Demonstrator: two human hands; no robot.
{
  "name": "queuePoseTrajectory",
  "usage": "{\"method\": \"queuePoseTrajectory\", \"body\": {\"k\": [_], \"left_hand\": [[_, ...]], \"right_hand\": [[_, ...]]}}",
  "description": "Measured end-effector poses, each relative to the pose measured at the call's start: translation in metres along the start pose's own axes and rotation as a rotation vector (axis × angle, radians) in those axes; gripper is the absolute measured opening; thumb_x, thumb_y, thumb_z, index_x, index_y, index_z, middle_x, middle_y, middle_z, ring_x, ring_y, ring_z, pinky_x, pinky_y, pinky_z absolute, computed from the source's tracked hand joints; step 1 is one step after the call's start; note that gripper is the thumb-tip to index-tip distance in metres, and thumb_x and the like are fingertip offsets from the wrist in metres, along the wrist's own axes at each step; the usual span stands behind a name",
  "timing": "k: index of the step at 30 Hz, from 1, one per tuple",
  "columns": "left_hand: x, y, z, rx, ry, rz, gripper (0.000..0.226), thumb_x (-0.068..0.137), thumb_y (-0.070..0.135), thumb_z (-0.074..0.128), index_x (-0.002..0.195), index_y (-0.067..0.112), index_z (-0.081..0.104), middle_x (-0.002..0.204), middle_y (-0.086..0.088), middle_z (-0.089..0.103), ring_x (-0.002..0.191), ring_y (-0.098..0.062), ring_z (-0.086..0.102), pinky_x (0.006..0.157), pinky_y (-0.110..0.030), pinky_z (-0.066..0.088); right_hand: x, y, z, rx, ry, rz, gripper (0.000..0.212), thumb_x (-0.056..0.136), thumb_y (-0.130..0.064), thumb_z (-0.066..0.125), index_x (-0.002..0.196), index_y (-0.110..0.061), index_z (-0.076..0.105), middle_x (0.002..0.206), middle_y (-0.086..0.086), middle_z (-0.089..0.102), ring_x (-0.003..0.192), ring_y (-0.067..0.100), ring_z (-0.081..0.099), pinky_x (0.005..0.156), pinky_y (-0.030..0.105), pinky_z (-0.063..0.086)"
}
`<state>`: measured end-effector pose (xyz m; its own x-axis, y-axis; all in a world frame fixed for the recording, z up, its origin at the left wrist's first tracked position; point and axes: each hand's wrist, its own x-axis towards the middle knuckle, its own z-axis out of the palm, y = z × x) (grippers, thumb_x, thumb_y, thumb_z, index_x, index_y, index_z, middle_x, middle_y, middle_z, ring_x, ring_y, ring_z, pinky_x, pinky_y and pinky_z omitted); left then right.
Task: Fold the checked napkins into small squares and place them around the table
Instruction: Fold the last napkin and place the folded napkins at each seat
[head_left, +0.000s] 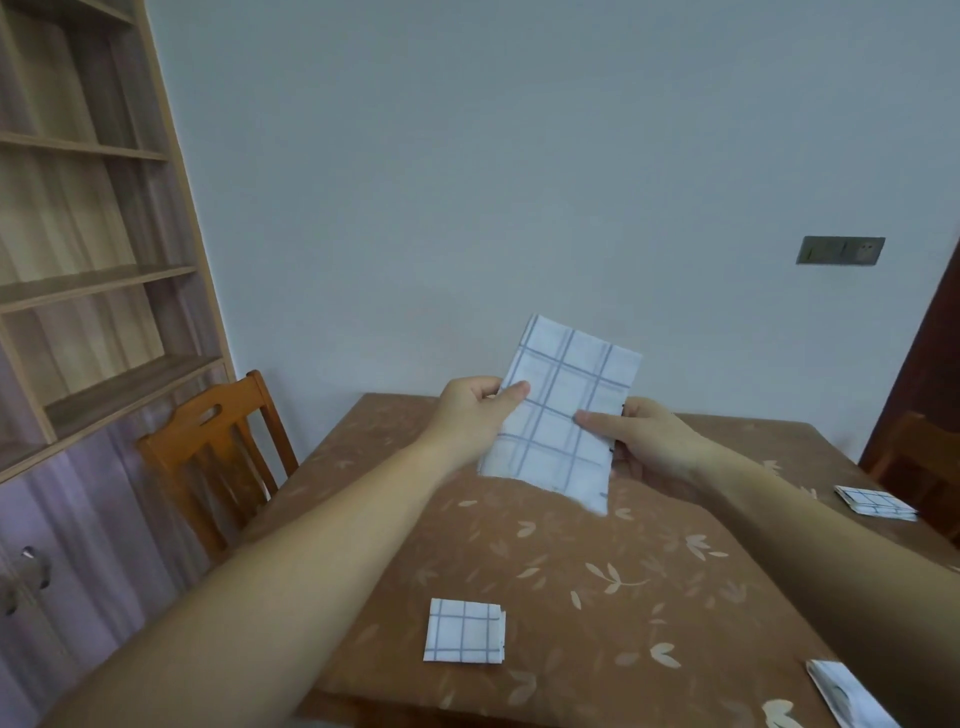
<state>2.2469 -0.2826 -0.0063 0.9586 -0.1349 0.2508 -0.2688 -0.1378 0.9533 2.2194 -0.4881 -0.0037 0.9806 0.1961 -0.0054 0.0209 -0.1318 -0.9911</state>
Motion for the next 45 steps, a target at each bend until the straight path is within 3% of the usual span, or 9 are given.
{"method": "queuePoseTrajectory", "body": {"k": [5, 9, 14, 19, 23, 29, 34, 39, 45], "left_hand": [[-0.001, -0.005, -0.008, -0.004, -0.010, -0.006, 0.054, 0.074, 0.053, 0.070, 0.077, -0.001, 0.065, 0.075, -0.005, 0.054, 0.072, -0.016, 0.049, 0.070, -0.031, 0.037], [-0.004, -0.001, -0.017, -0.061, -0.133, -0.106, 0.008, 0.093, 0.018, 0.064, 0.089, 0.017, 0.071, 0.082, 0.003, 0.075, 0.075, -0.013, 0.070, 0.067, -0.025, 0.055], [-0.006, 0.002, -0.025, -0.184, -0.210, -0.199, 0.015, 0.095, 0.011, 0.059, 0.106, 0.015, 0.068, 0.089, -0.006, 0.072, 0.070, -0.020, 0.064, 0.067, -0.031, 0.056], [-0.009, 0.009, -0.027, -0.366, -0.237, -0.255, 0.024, 0.098, 0.000, 0.046, 0.093, 0.014, 0.065, 0.061, -0.001, 0.067, 0.045, -0.012, 0.062, 0.042, -0.020, 0.048], [-0.013, 0.012, -0.027, -0.396, -0.270, -0.295, 0.027, 0.098, -0.001, 0.041, 0.087, 0.015, 0.060, 0.054, -0.002, 0.060, 0.038, -0.013, 0.056, 0.039, -0.019, 0.045], [-0.014, 0.010, -0.027, -0.395, -0.235, -0.334, 0.020, 0.100, 0.025, 0.047, 0.107, 0.015, 0.064, 0.096, -0.010, 0.067, 0.057, -0.019, 0.063, 0.045, -0.025, 0.051], [-0.014, 0.000, -0.023, -0.226, -0.169, -0.283, 0.018, 0.095, 0.009, 0.059, 0.110, 0.002, 0.064, 0.078, -0.010, 0.070, 0.057, -0.013, 0.068, 0.052, -0.027, 0.057], [-0.016, 0.001, -0.023, 0.013, -0.224, -0.171, 0.006, 0.093, 0.007, 0.062, 0.094, 0.008, 0.067, 0.069, -0.002, 0.066, 0.052, -0.005, 0.063, 0.049, -0.023, 0.055], [-0.021, 0.008, -0.020, 0.160, -0.396, -0.093, 0.010, 0.092, 0.013, 0.065, 0.097, 0.012, 0.073, 0.079, -0.002, 0.071, 0.070, -0.012, 0.067, 0.062, -0.024, 0.053]], "right_hand": [[-0.003, -0.006, -0.003, -0.037, -0.026, -0.004, 0.017, 0.094, -0.015, 0.061, 0.104, -0.006, 0.071, 0.089, 0.008, 0.074, 0.066, 0.018, 0.064, 0.061, 0.028, 0.049], [-0.005, -0.009, -0.003, 0.029, -0.016, -0.017, 0.024, 0.095, -0.006, 0.058, 0.115, 0.003, 0.066, 0.099, 0.016, 0.070, 0.083, 0.027, 0.061, 0.073, 0.034, 0.047], [-0.005, -0.009, -0.009, 0.075, -0.006, -0.017, 0.014, 0.091, -0.011, 0.064, 0.097, -0.013, 0.076, 0.086, 0.011, 0.049, 0.062, 0.017, 0.045, 0.051, 0.021, 0.043], [-0.005, -0.017, -0.010, 0.209, -0.001, -0.047, 0.040, 0.096, 0.005, 0.045, 0.075, -0.014, 0.073, 0.068, 0.004, 0.061, 0.048, 0.010, 0.054, 0.039, 0.019, 0.044], [-0.005, -0.022, -0.012, 0.174, -0.054, -0.063, 0.047, 0.093, 0.009, 0.037, 0.069, -0.010, 0.072, 0.075, 0.013, 0.067, 0.058, 0.020, 0.065, 0.052, 0.027, 0.056], [-0.007, -0.024, -0.012, -0.024, -0.002, -0.085, 0.040, 0.092, -0.001, 0.038, 0.079, -0.005, 0.075, 0.094, 0.012, 0.068, 0.076, 0.028, 0.066, 0.064, 0.033, 0.055], [-0.013, -0.018, -0.012, -0.124, 0.034, -0.118, 0.032, 0.094, -0.003, 0.048, 0.078, -0.006, 0.076, 0.084, 0.013, 0.068, 0.078, 0.028, 0.062, 0.062, 0.028, 0.056], [-0.012, -0.017, -0.012, -0.201, 0.146, -0.121, 0.022, 0.095, -0.026, 0.060, 0.094, -0.006, 0.068, 0.104, 0.004, 0.075, 0.103, 0.021, 0.069, 0.092, 0.036, 0.053], [-0.014, -0.027, 0.014, -0.441, -0.040, -0.138, 0.024, 0.091, -0.031, 0.067, 0.081, -0.011, 0.077, 0.069, -0.006, 0.067, 0.065, 0.005, 0.060, 0.063, 0.017, 0.047]]}}
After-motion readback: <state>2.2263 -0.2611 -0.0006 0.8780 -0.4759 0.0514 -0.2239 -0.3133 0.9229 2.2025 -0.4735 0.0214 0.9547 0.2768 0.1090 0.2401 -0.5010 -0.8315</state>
